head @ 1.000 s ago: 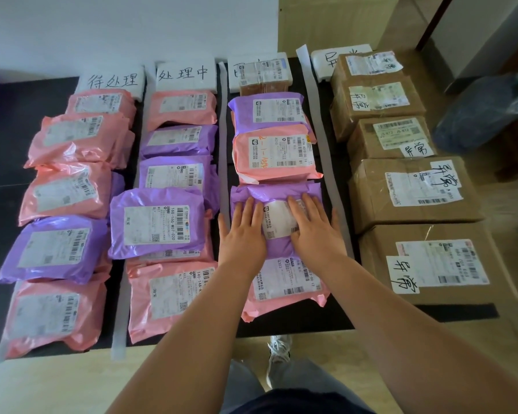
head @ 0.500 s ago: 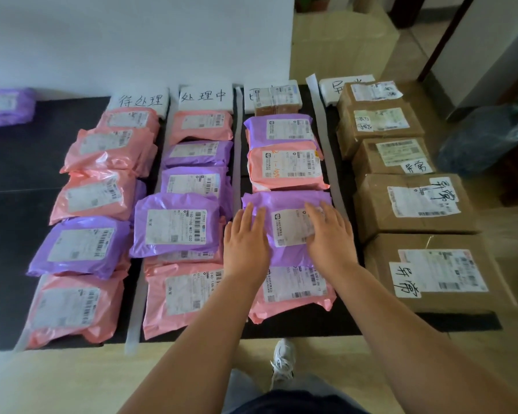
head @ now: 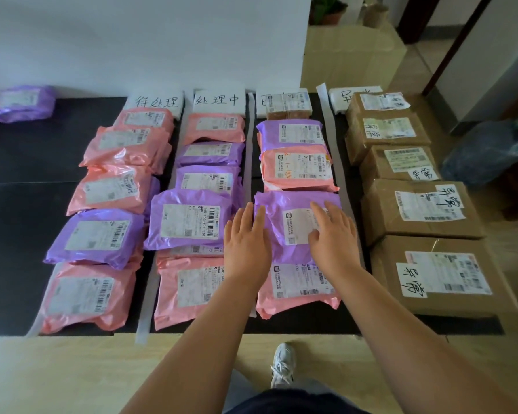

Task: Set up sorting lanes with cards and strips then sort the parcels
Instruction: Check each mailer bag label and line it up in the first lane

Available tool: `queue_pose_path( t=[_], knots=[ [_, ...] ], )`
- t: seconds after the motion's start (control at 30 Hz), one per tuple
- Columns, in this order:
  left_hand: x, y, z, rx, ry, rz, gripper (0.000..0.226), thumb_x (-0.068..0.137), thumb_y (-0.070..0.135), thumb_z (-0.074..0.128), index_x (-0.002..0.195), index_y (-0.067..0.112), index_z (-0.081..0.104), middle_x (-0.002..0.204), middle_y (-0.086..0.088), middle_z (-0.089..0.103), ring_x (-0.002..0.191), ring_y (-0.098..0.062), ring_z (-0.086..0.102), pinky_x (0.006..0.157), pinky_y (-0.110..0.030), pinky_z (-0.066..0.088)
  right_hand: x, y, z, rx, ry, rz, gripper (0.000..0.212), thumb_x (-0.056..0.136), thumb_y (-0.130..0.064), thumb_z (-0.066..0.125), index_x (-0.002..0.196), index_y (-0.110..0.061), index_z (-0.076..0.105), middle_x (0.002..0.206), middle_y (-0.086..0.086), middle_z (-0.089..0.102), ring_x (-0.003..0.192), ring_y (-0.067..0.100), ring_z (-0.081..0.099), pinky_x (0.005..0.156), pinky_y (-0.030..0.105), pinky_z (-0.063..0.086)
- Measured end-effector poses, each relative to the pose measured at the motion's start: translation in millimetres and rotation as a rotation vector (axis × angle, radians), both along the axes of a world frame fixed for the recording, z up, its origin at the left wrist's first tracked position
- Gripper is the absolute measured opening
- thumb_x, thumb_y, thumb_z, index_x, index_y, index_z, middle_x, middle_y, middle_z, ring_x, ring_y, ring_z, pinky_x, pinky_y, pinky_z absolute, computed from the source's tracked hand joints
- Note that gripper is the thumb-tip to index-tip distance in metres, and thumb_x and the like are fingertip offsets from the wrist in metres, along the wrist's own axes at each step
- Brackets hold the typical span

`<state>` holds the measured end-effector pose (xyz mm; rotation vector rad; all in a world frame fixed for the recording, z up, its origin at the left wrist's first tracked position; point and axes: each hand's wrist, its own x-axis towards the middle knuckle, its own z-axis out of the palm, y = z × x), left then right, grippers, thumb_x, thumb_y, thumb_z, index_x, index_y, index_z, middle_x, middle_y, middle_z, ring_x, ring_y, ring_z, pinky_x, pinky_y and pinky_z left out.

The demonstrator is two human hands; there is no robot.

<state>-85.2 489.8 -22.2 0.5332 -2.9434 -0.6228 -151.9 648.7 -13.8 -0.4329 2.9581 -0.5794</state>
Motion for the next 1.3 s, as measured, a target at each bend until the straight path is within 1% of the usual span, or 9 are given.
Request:
queue_pose_path(
  t=[0.13,0.27,0.37,0.5,0.7,0.83,1.0,1.1,1.3],
  knots=[
    [11.8,-18.2,13.6,0.004,0.046,0.039,0.051,0.106,0.028,0.032,0.156,0.022,0.025,0.164,-0.004,0.019,0.152,-0.023,0.012,0.124,-0.039,0.004,9.9,-22.9,12.0,-0.002,0.042,-0.006,0.056,0.100,-0.019,0.050,0.153,-0.022,0.033,0.158,0.009,0.033,0.148,0.028,0.027,0.121,0.044,0.022],
    [39.6,-52.4,29.9,0.002,0.089,0.100,0.048,0.106,0.025,0.033,0.154,0.019,0.031,0.163,-0.006,0.025,0.151,-0.024,0.017,0.124,-0.040,0.007,31.3,-60.3,28.0,-0.059,0.078,0.045,0.054,0.099,-0.017,0.055,0.150,-0.019,0.040,0.154,0.010,0.040,0.143,0.029,0.034,0.118,0.044,0.027],
    [70.9,-89.0,39.1,-0.037,0.090,0.124,0.049,0.106,0.026,0.033,0.154,0.019,0.029,0.163,-0.005,0.023,0.151,-0.024,0.016,0.123,-0.043,0.009,55.9,-98.8,41.0,-0.120,0.090,0.097,0.052,0.098,-0.013,0.055,0.149,-0.016,0.044,0.155,0.011,0.039,0.145,0.032,0.031,0.119,0.045,0.023],
    [126.2,-153.0,51.0,-0.067,0.080,0.194,0.051,0.106,0.029,0.034,0.155,0.021,0.026,0.163,-0.004,0.022,0.151,-0.024,0.017,0.123,-0.043,0.011,103.5,-167.2,56.6,-0.133,0.128,0.178,0.051,0.096,-0.009,0.055,0.146,-0.013,0.047,0.150,0.013,0.044,0.139,0.033,0.039,0.117,0.044,0.023],
    [223.6,-255.7,60.7,-0.087,0.035,0.306,0.053,0.106,0.031,0.034,0.156,0.022,0.022,0.164,-0.003,0.020,0.151,-0.022,0.014,0.122,-0.041,0.006,192.4,-276.4,68.8,-0.146,0.110,0.288,0.051,0.098,-0.016,0.055,0.148,-0.016,0.045,0.154,0.011,0.040,0.143,0.030,0.034,0.119,0.042,0.023],
    [288.7,-314.7,68.0,-0.062,0.010,0.377,0.055,0.106,0.039,0.031,0.157,0.025,0.017,0.165,-0.001,0.017,0.152,-0.022,0.011,0.123,-0.041,0.008,244.7,-344.5,73.0,-0.149,0.111,0.363,0.050,0.099,-0.019,0.055,0.147,-0.017,0.046,0.154,0.007,0.041,0.143,0.028,0.034,0.119,0.042,0.025],
    [348.8,-374.2,78.5,-0.048,0.024,0.479,0.055,0.105,0.036,0.038,0.156,0.024,0.021,0.163,-0.001,0.022,0.151,-0.021,0.016,0.122,-0.039,0.015,290.2,-414.5,76.2,-0.145,0.087,0.457,0.048,0.099,-0.022,0.056,0.146,-0.019,0.048,0.152,0.007,0.042,0.141,0.026,0.036,0.118,0.040,0.023],
    [367.6,-407.2,82.1,-0.035,0.040,0.526,0.055,0.105,0.034,0.040,0.156,0.024,0.021,0.162,0.001,0.025,0.150,-0.020,0.020,0.121,-0.038,0.019,305.1,-453.0,77.8,-0.184,0.086,0.494,0.048,0.099,-0.026,0.059,0.145,-0.020,0.049,0.152,0.007,0.044,0.142,0.025,0.038,0.118,0.042,0.028],
    [369.7,-477.3,79.4,-0.057,0.040,0.536,0.058,0.104,0.033,0.043,0.157,0.025,0.019,0.160,0.001,0.030,0.148,-0.018,0.026,0.120,-0.036,0.022,300.4,-530.3,68.2,-0.138,0.079,0.535,0.050,0.097,-0.031,0.062,0.145,-0.023,0.049,0.152,0.003,0.046,0.141,0.021,0.040,0.113,0.036,0.033]
  ],
)
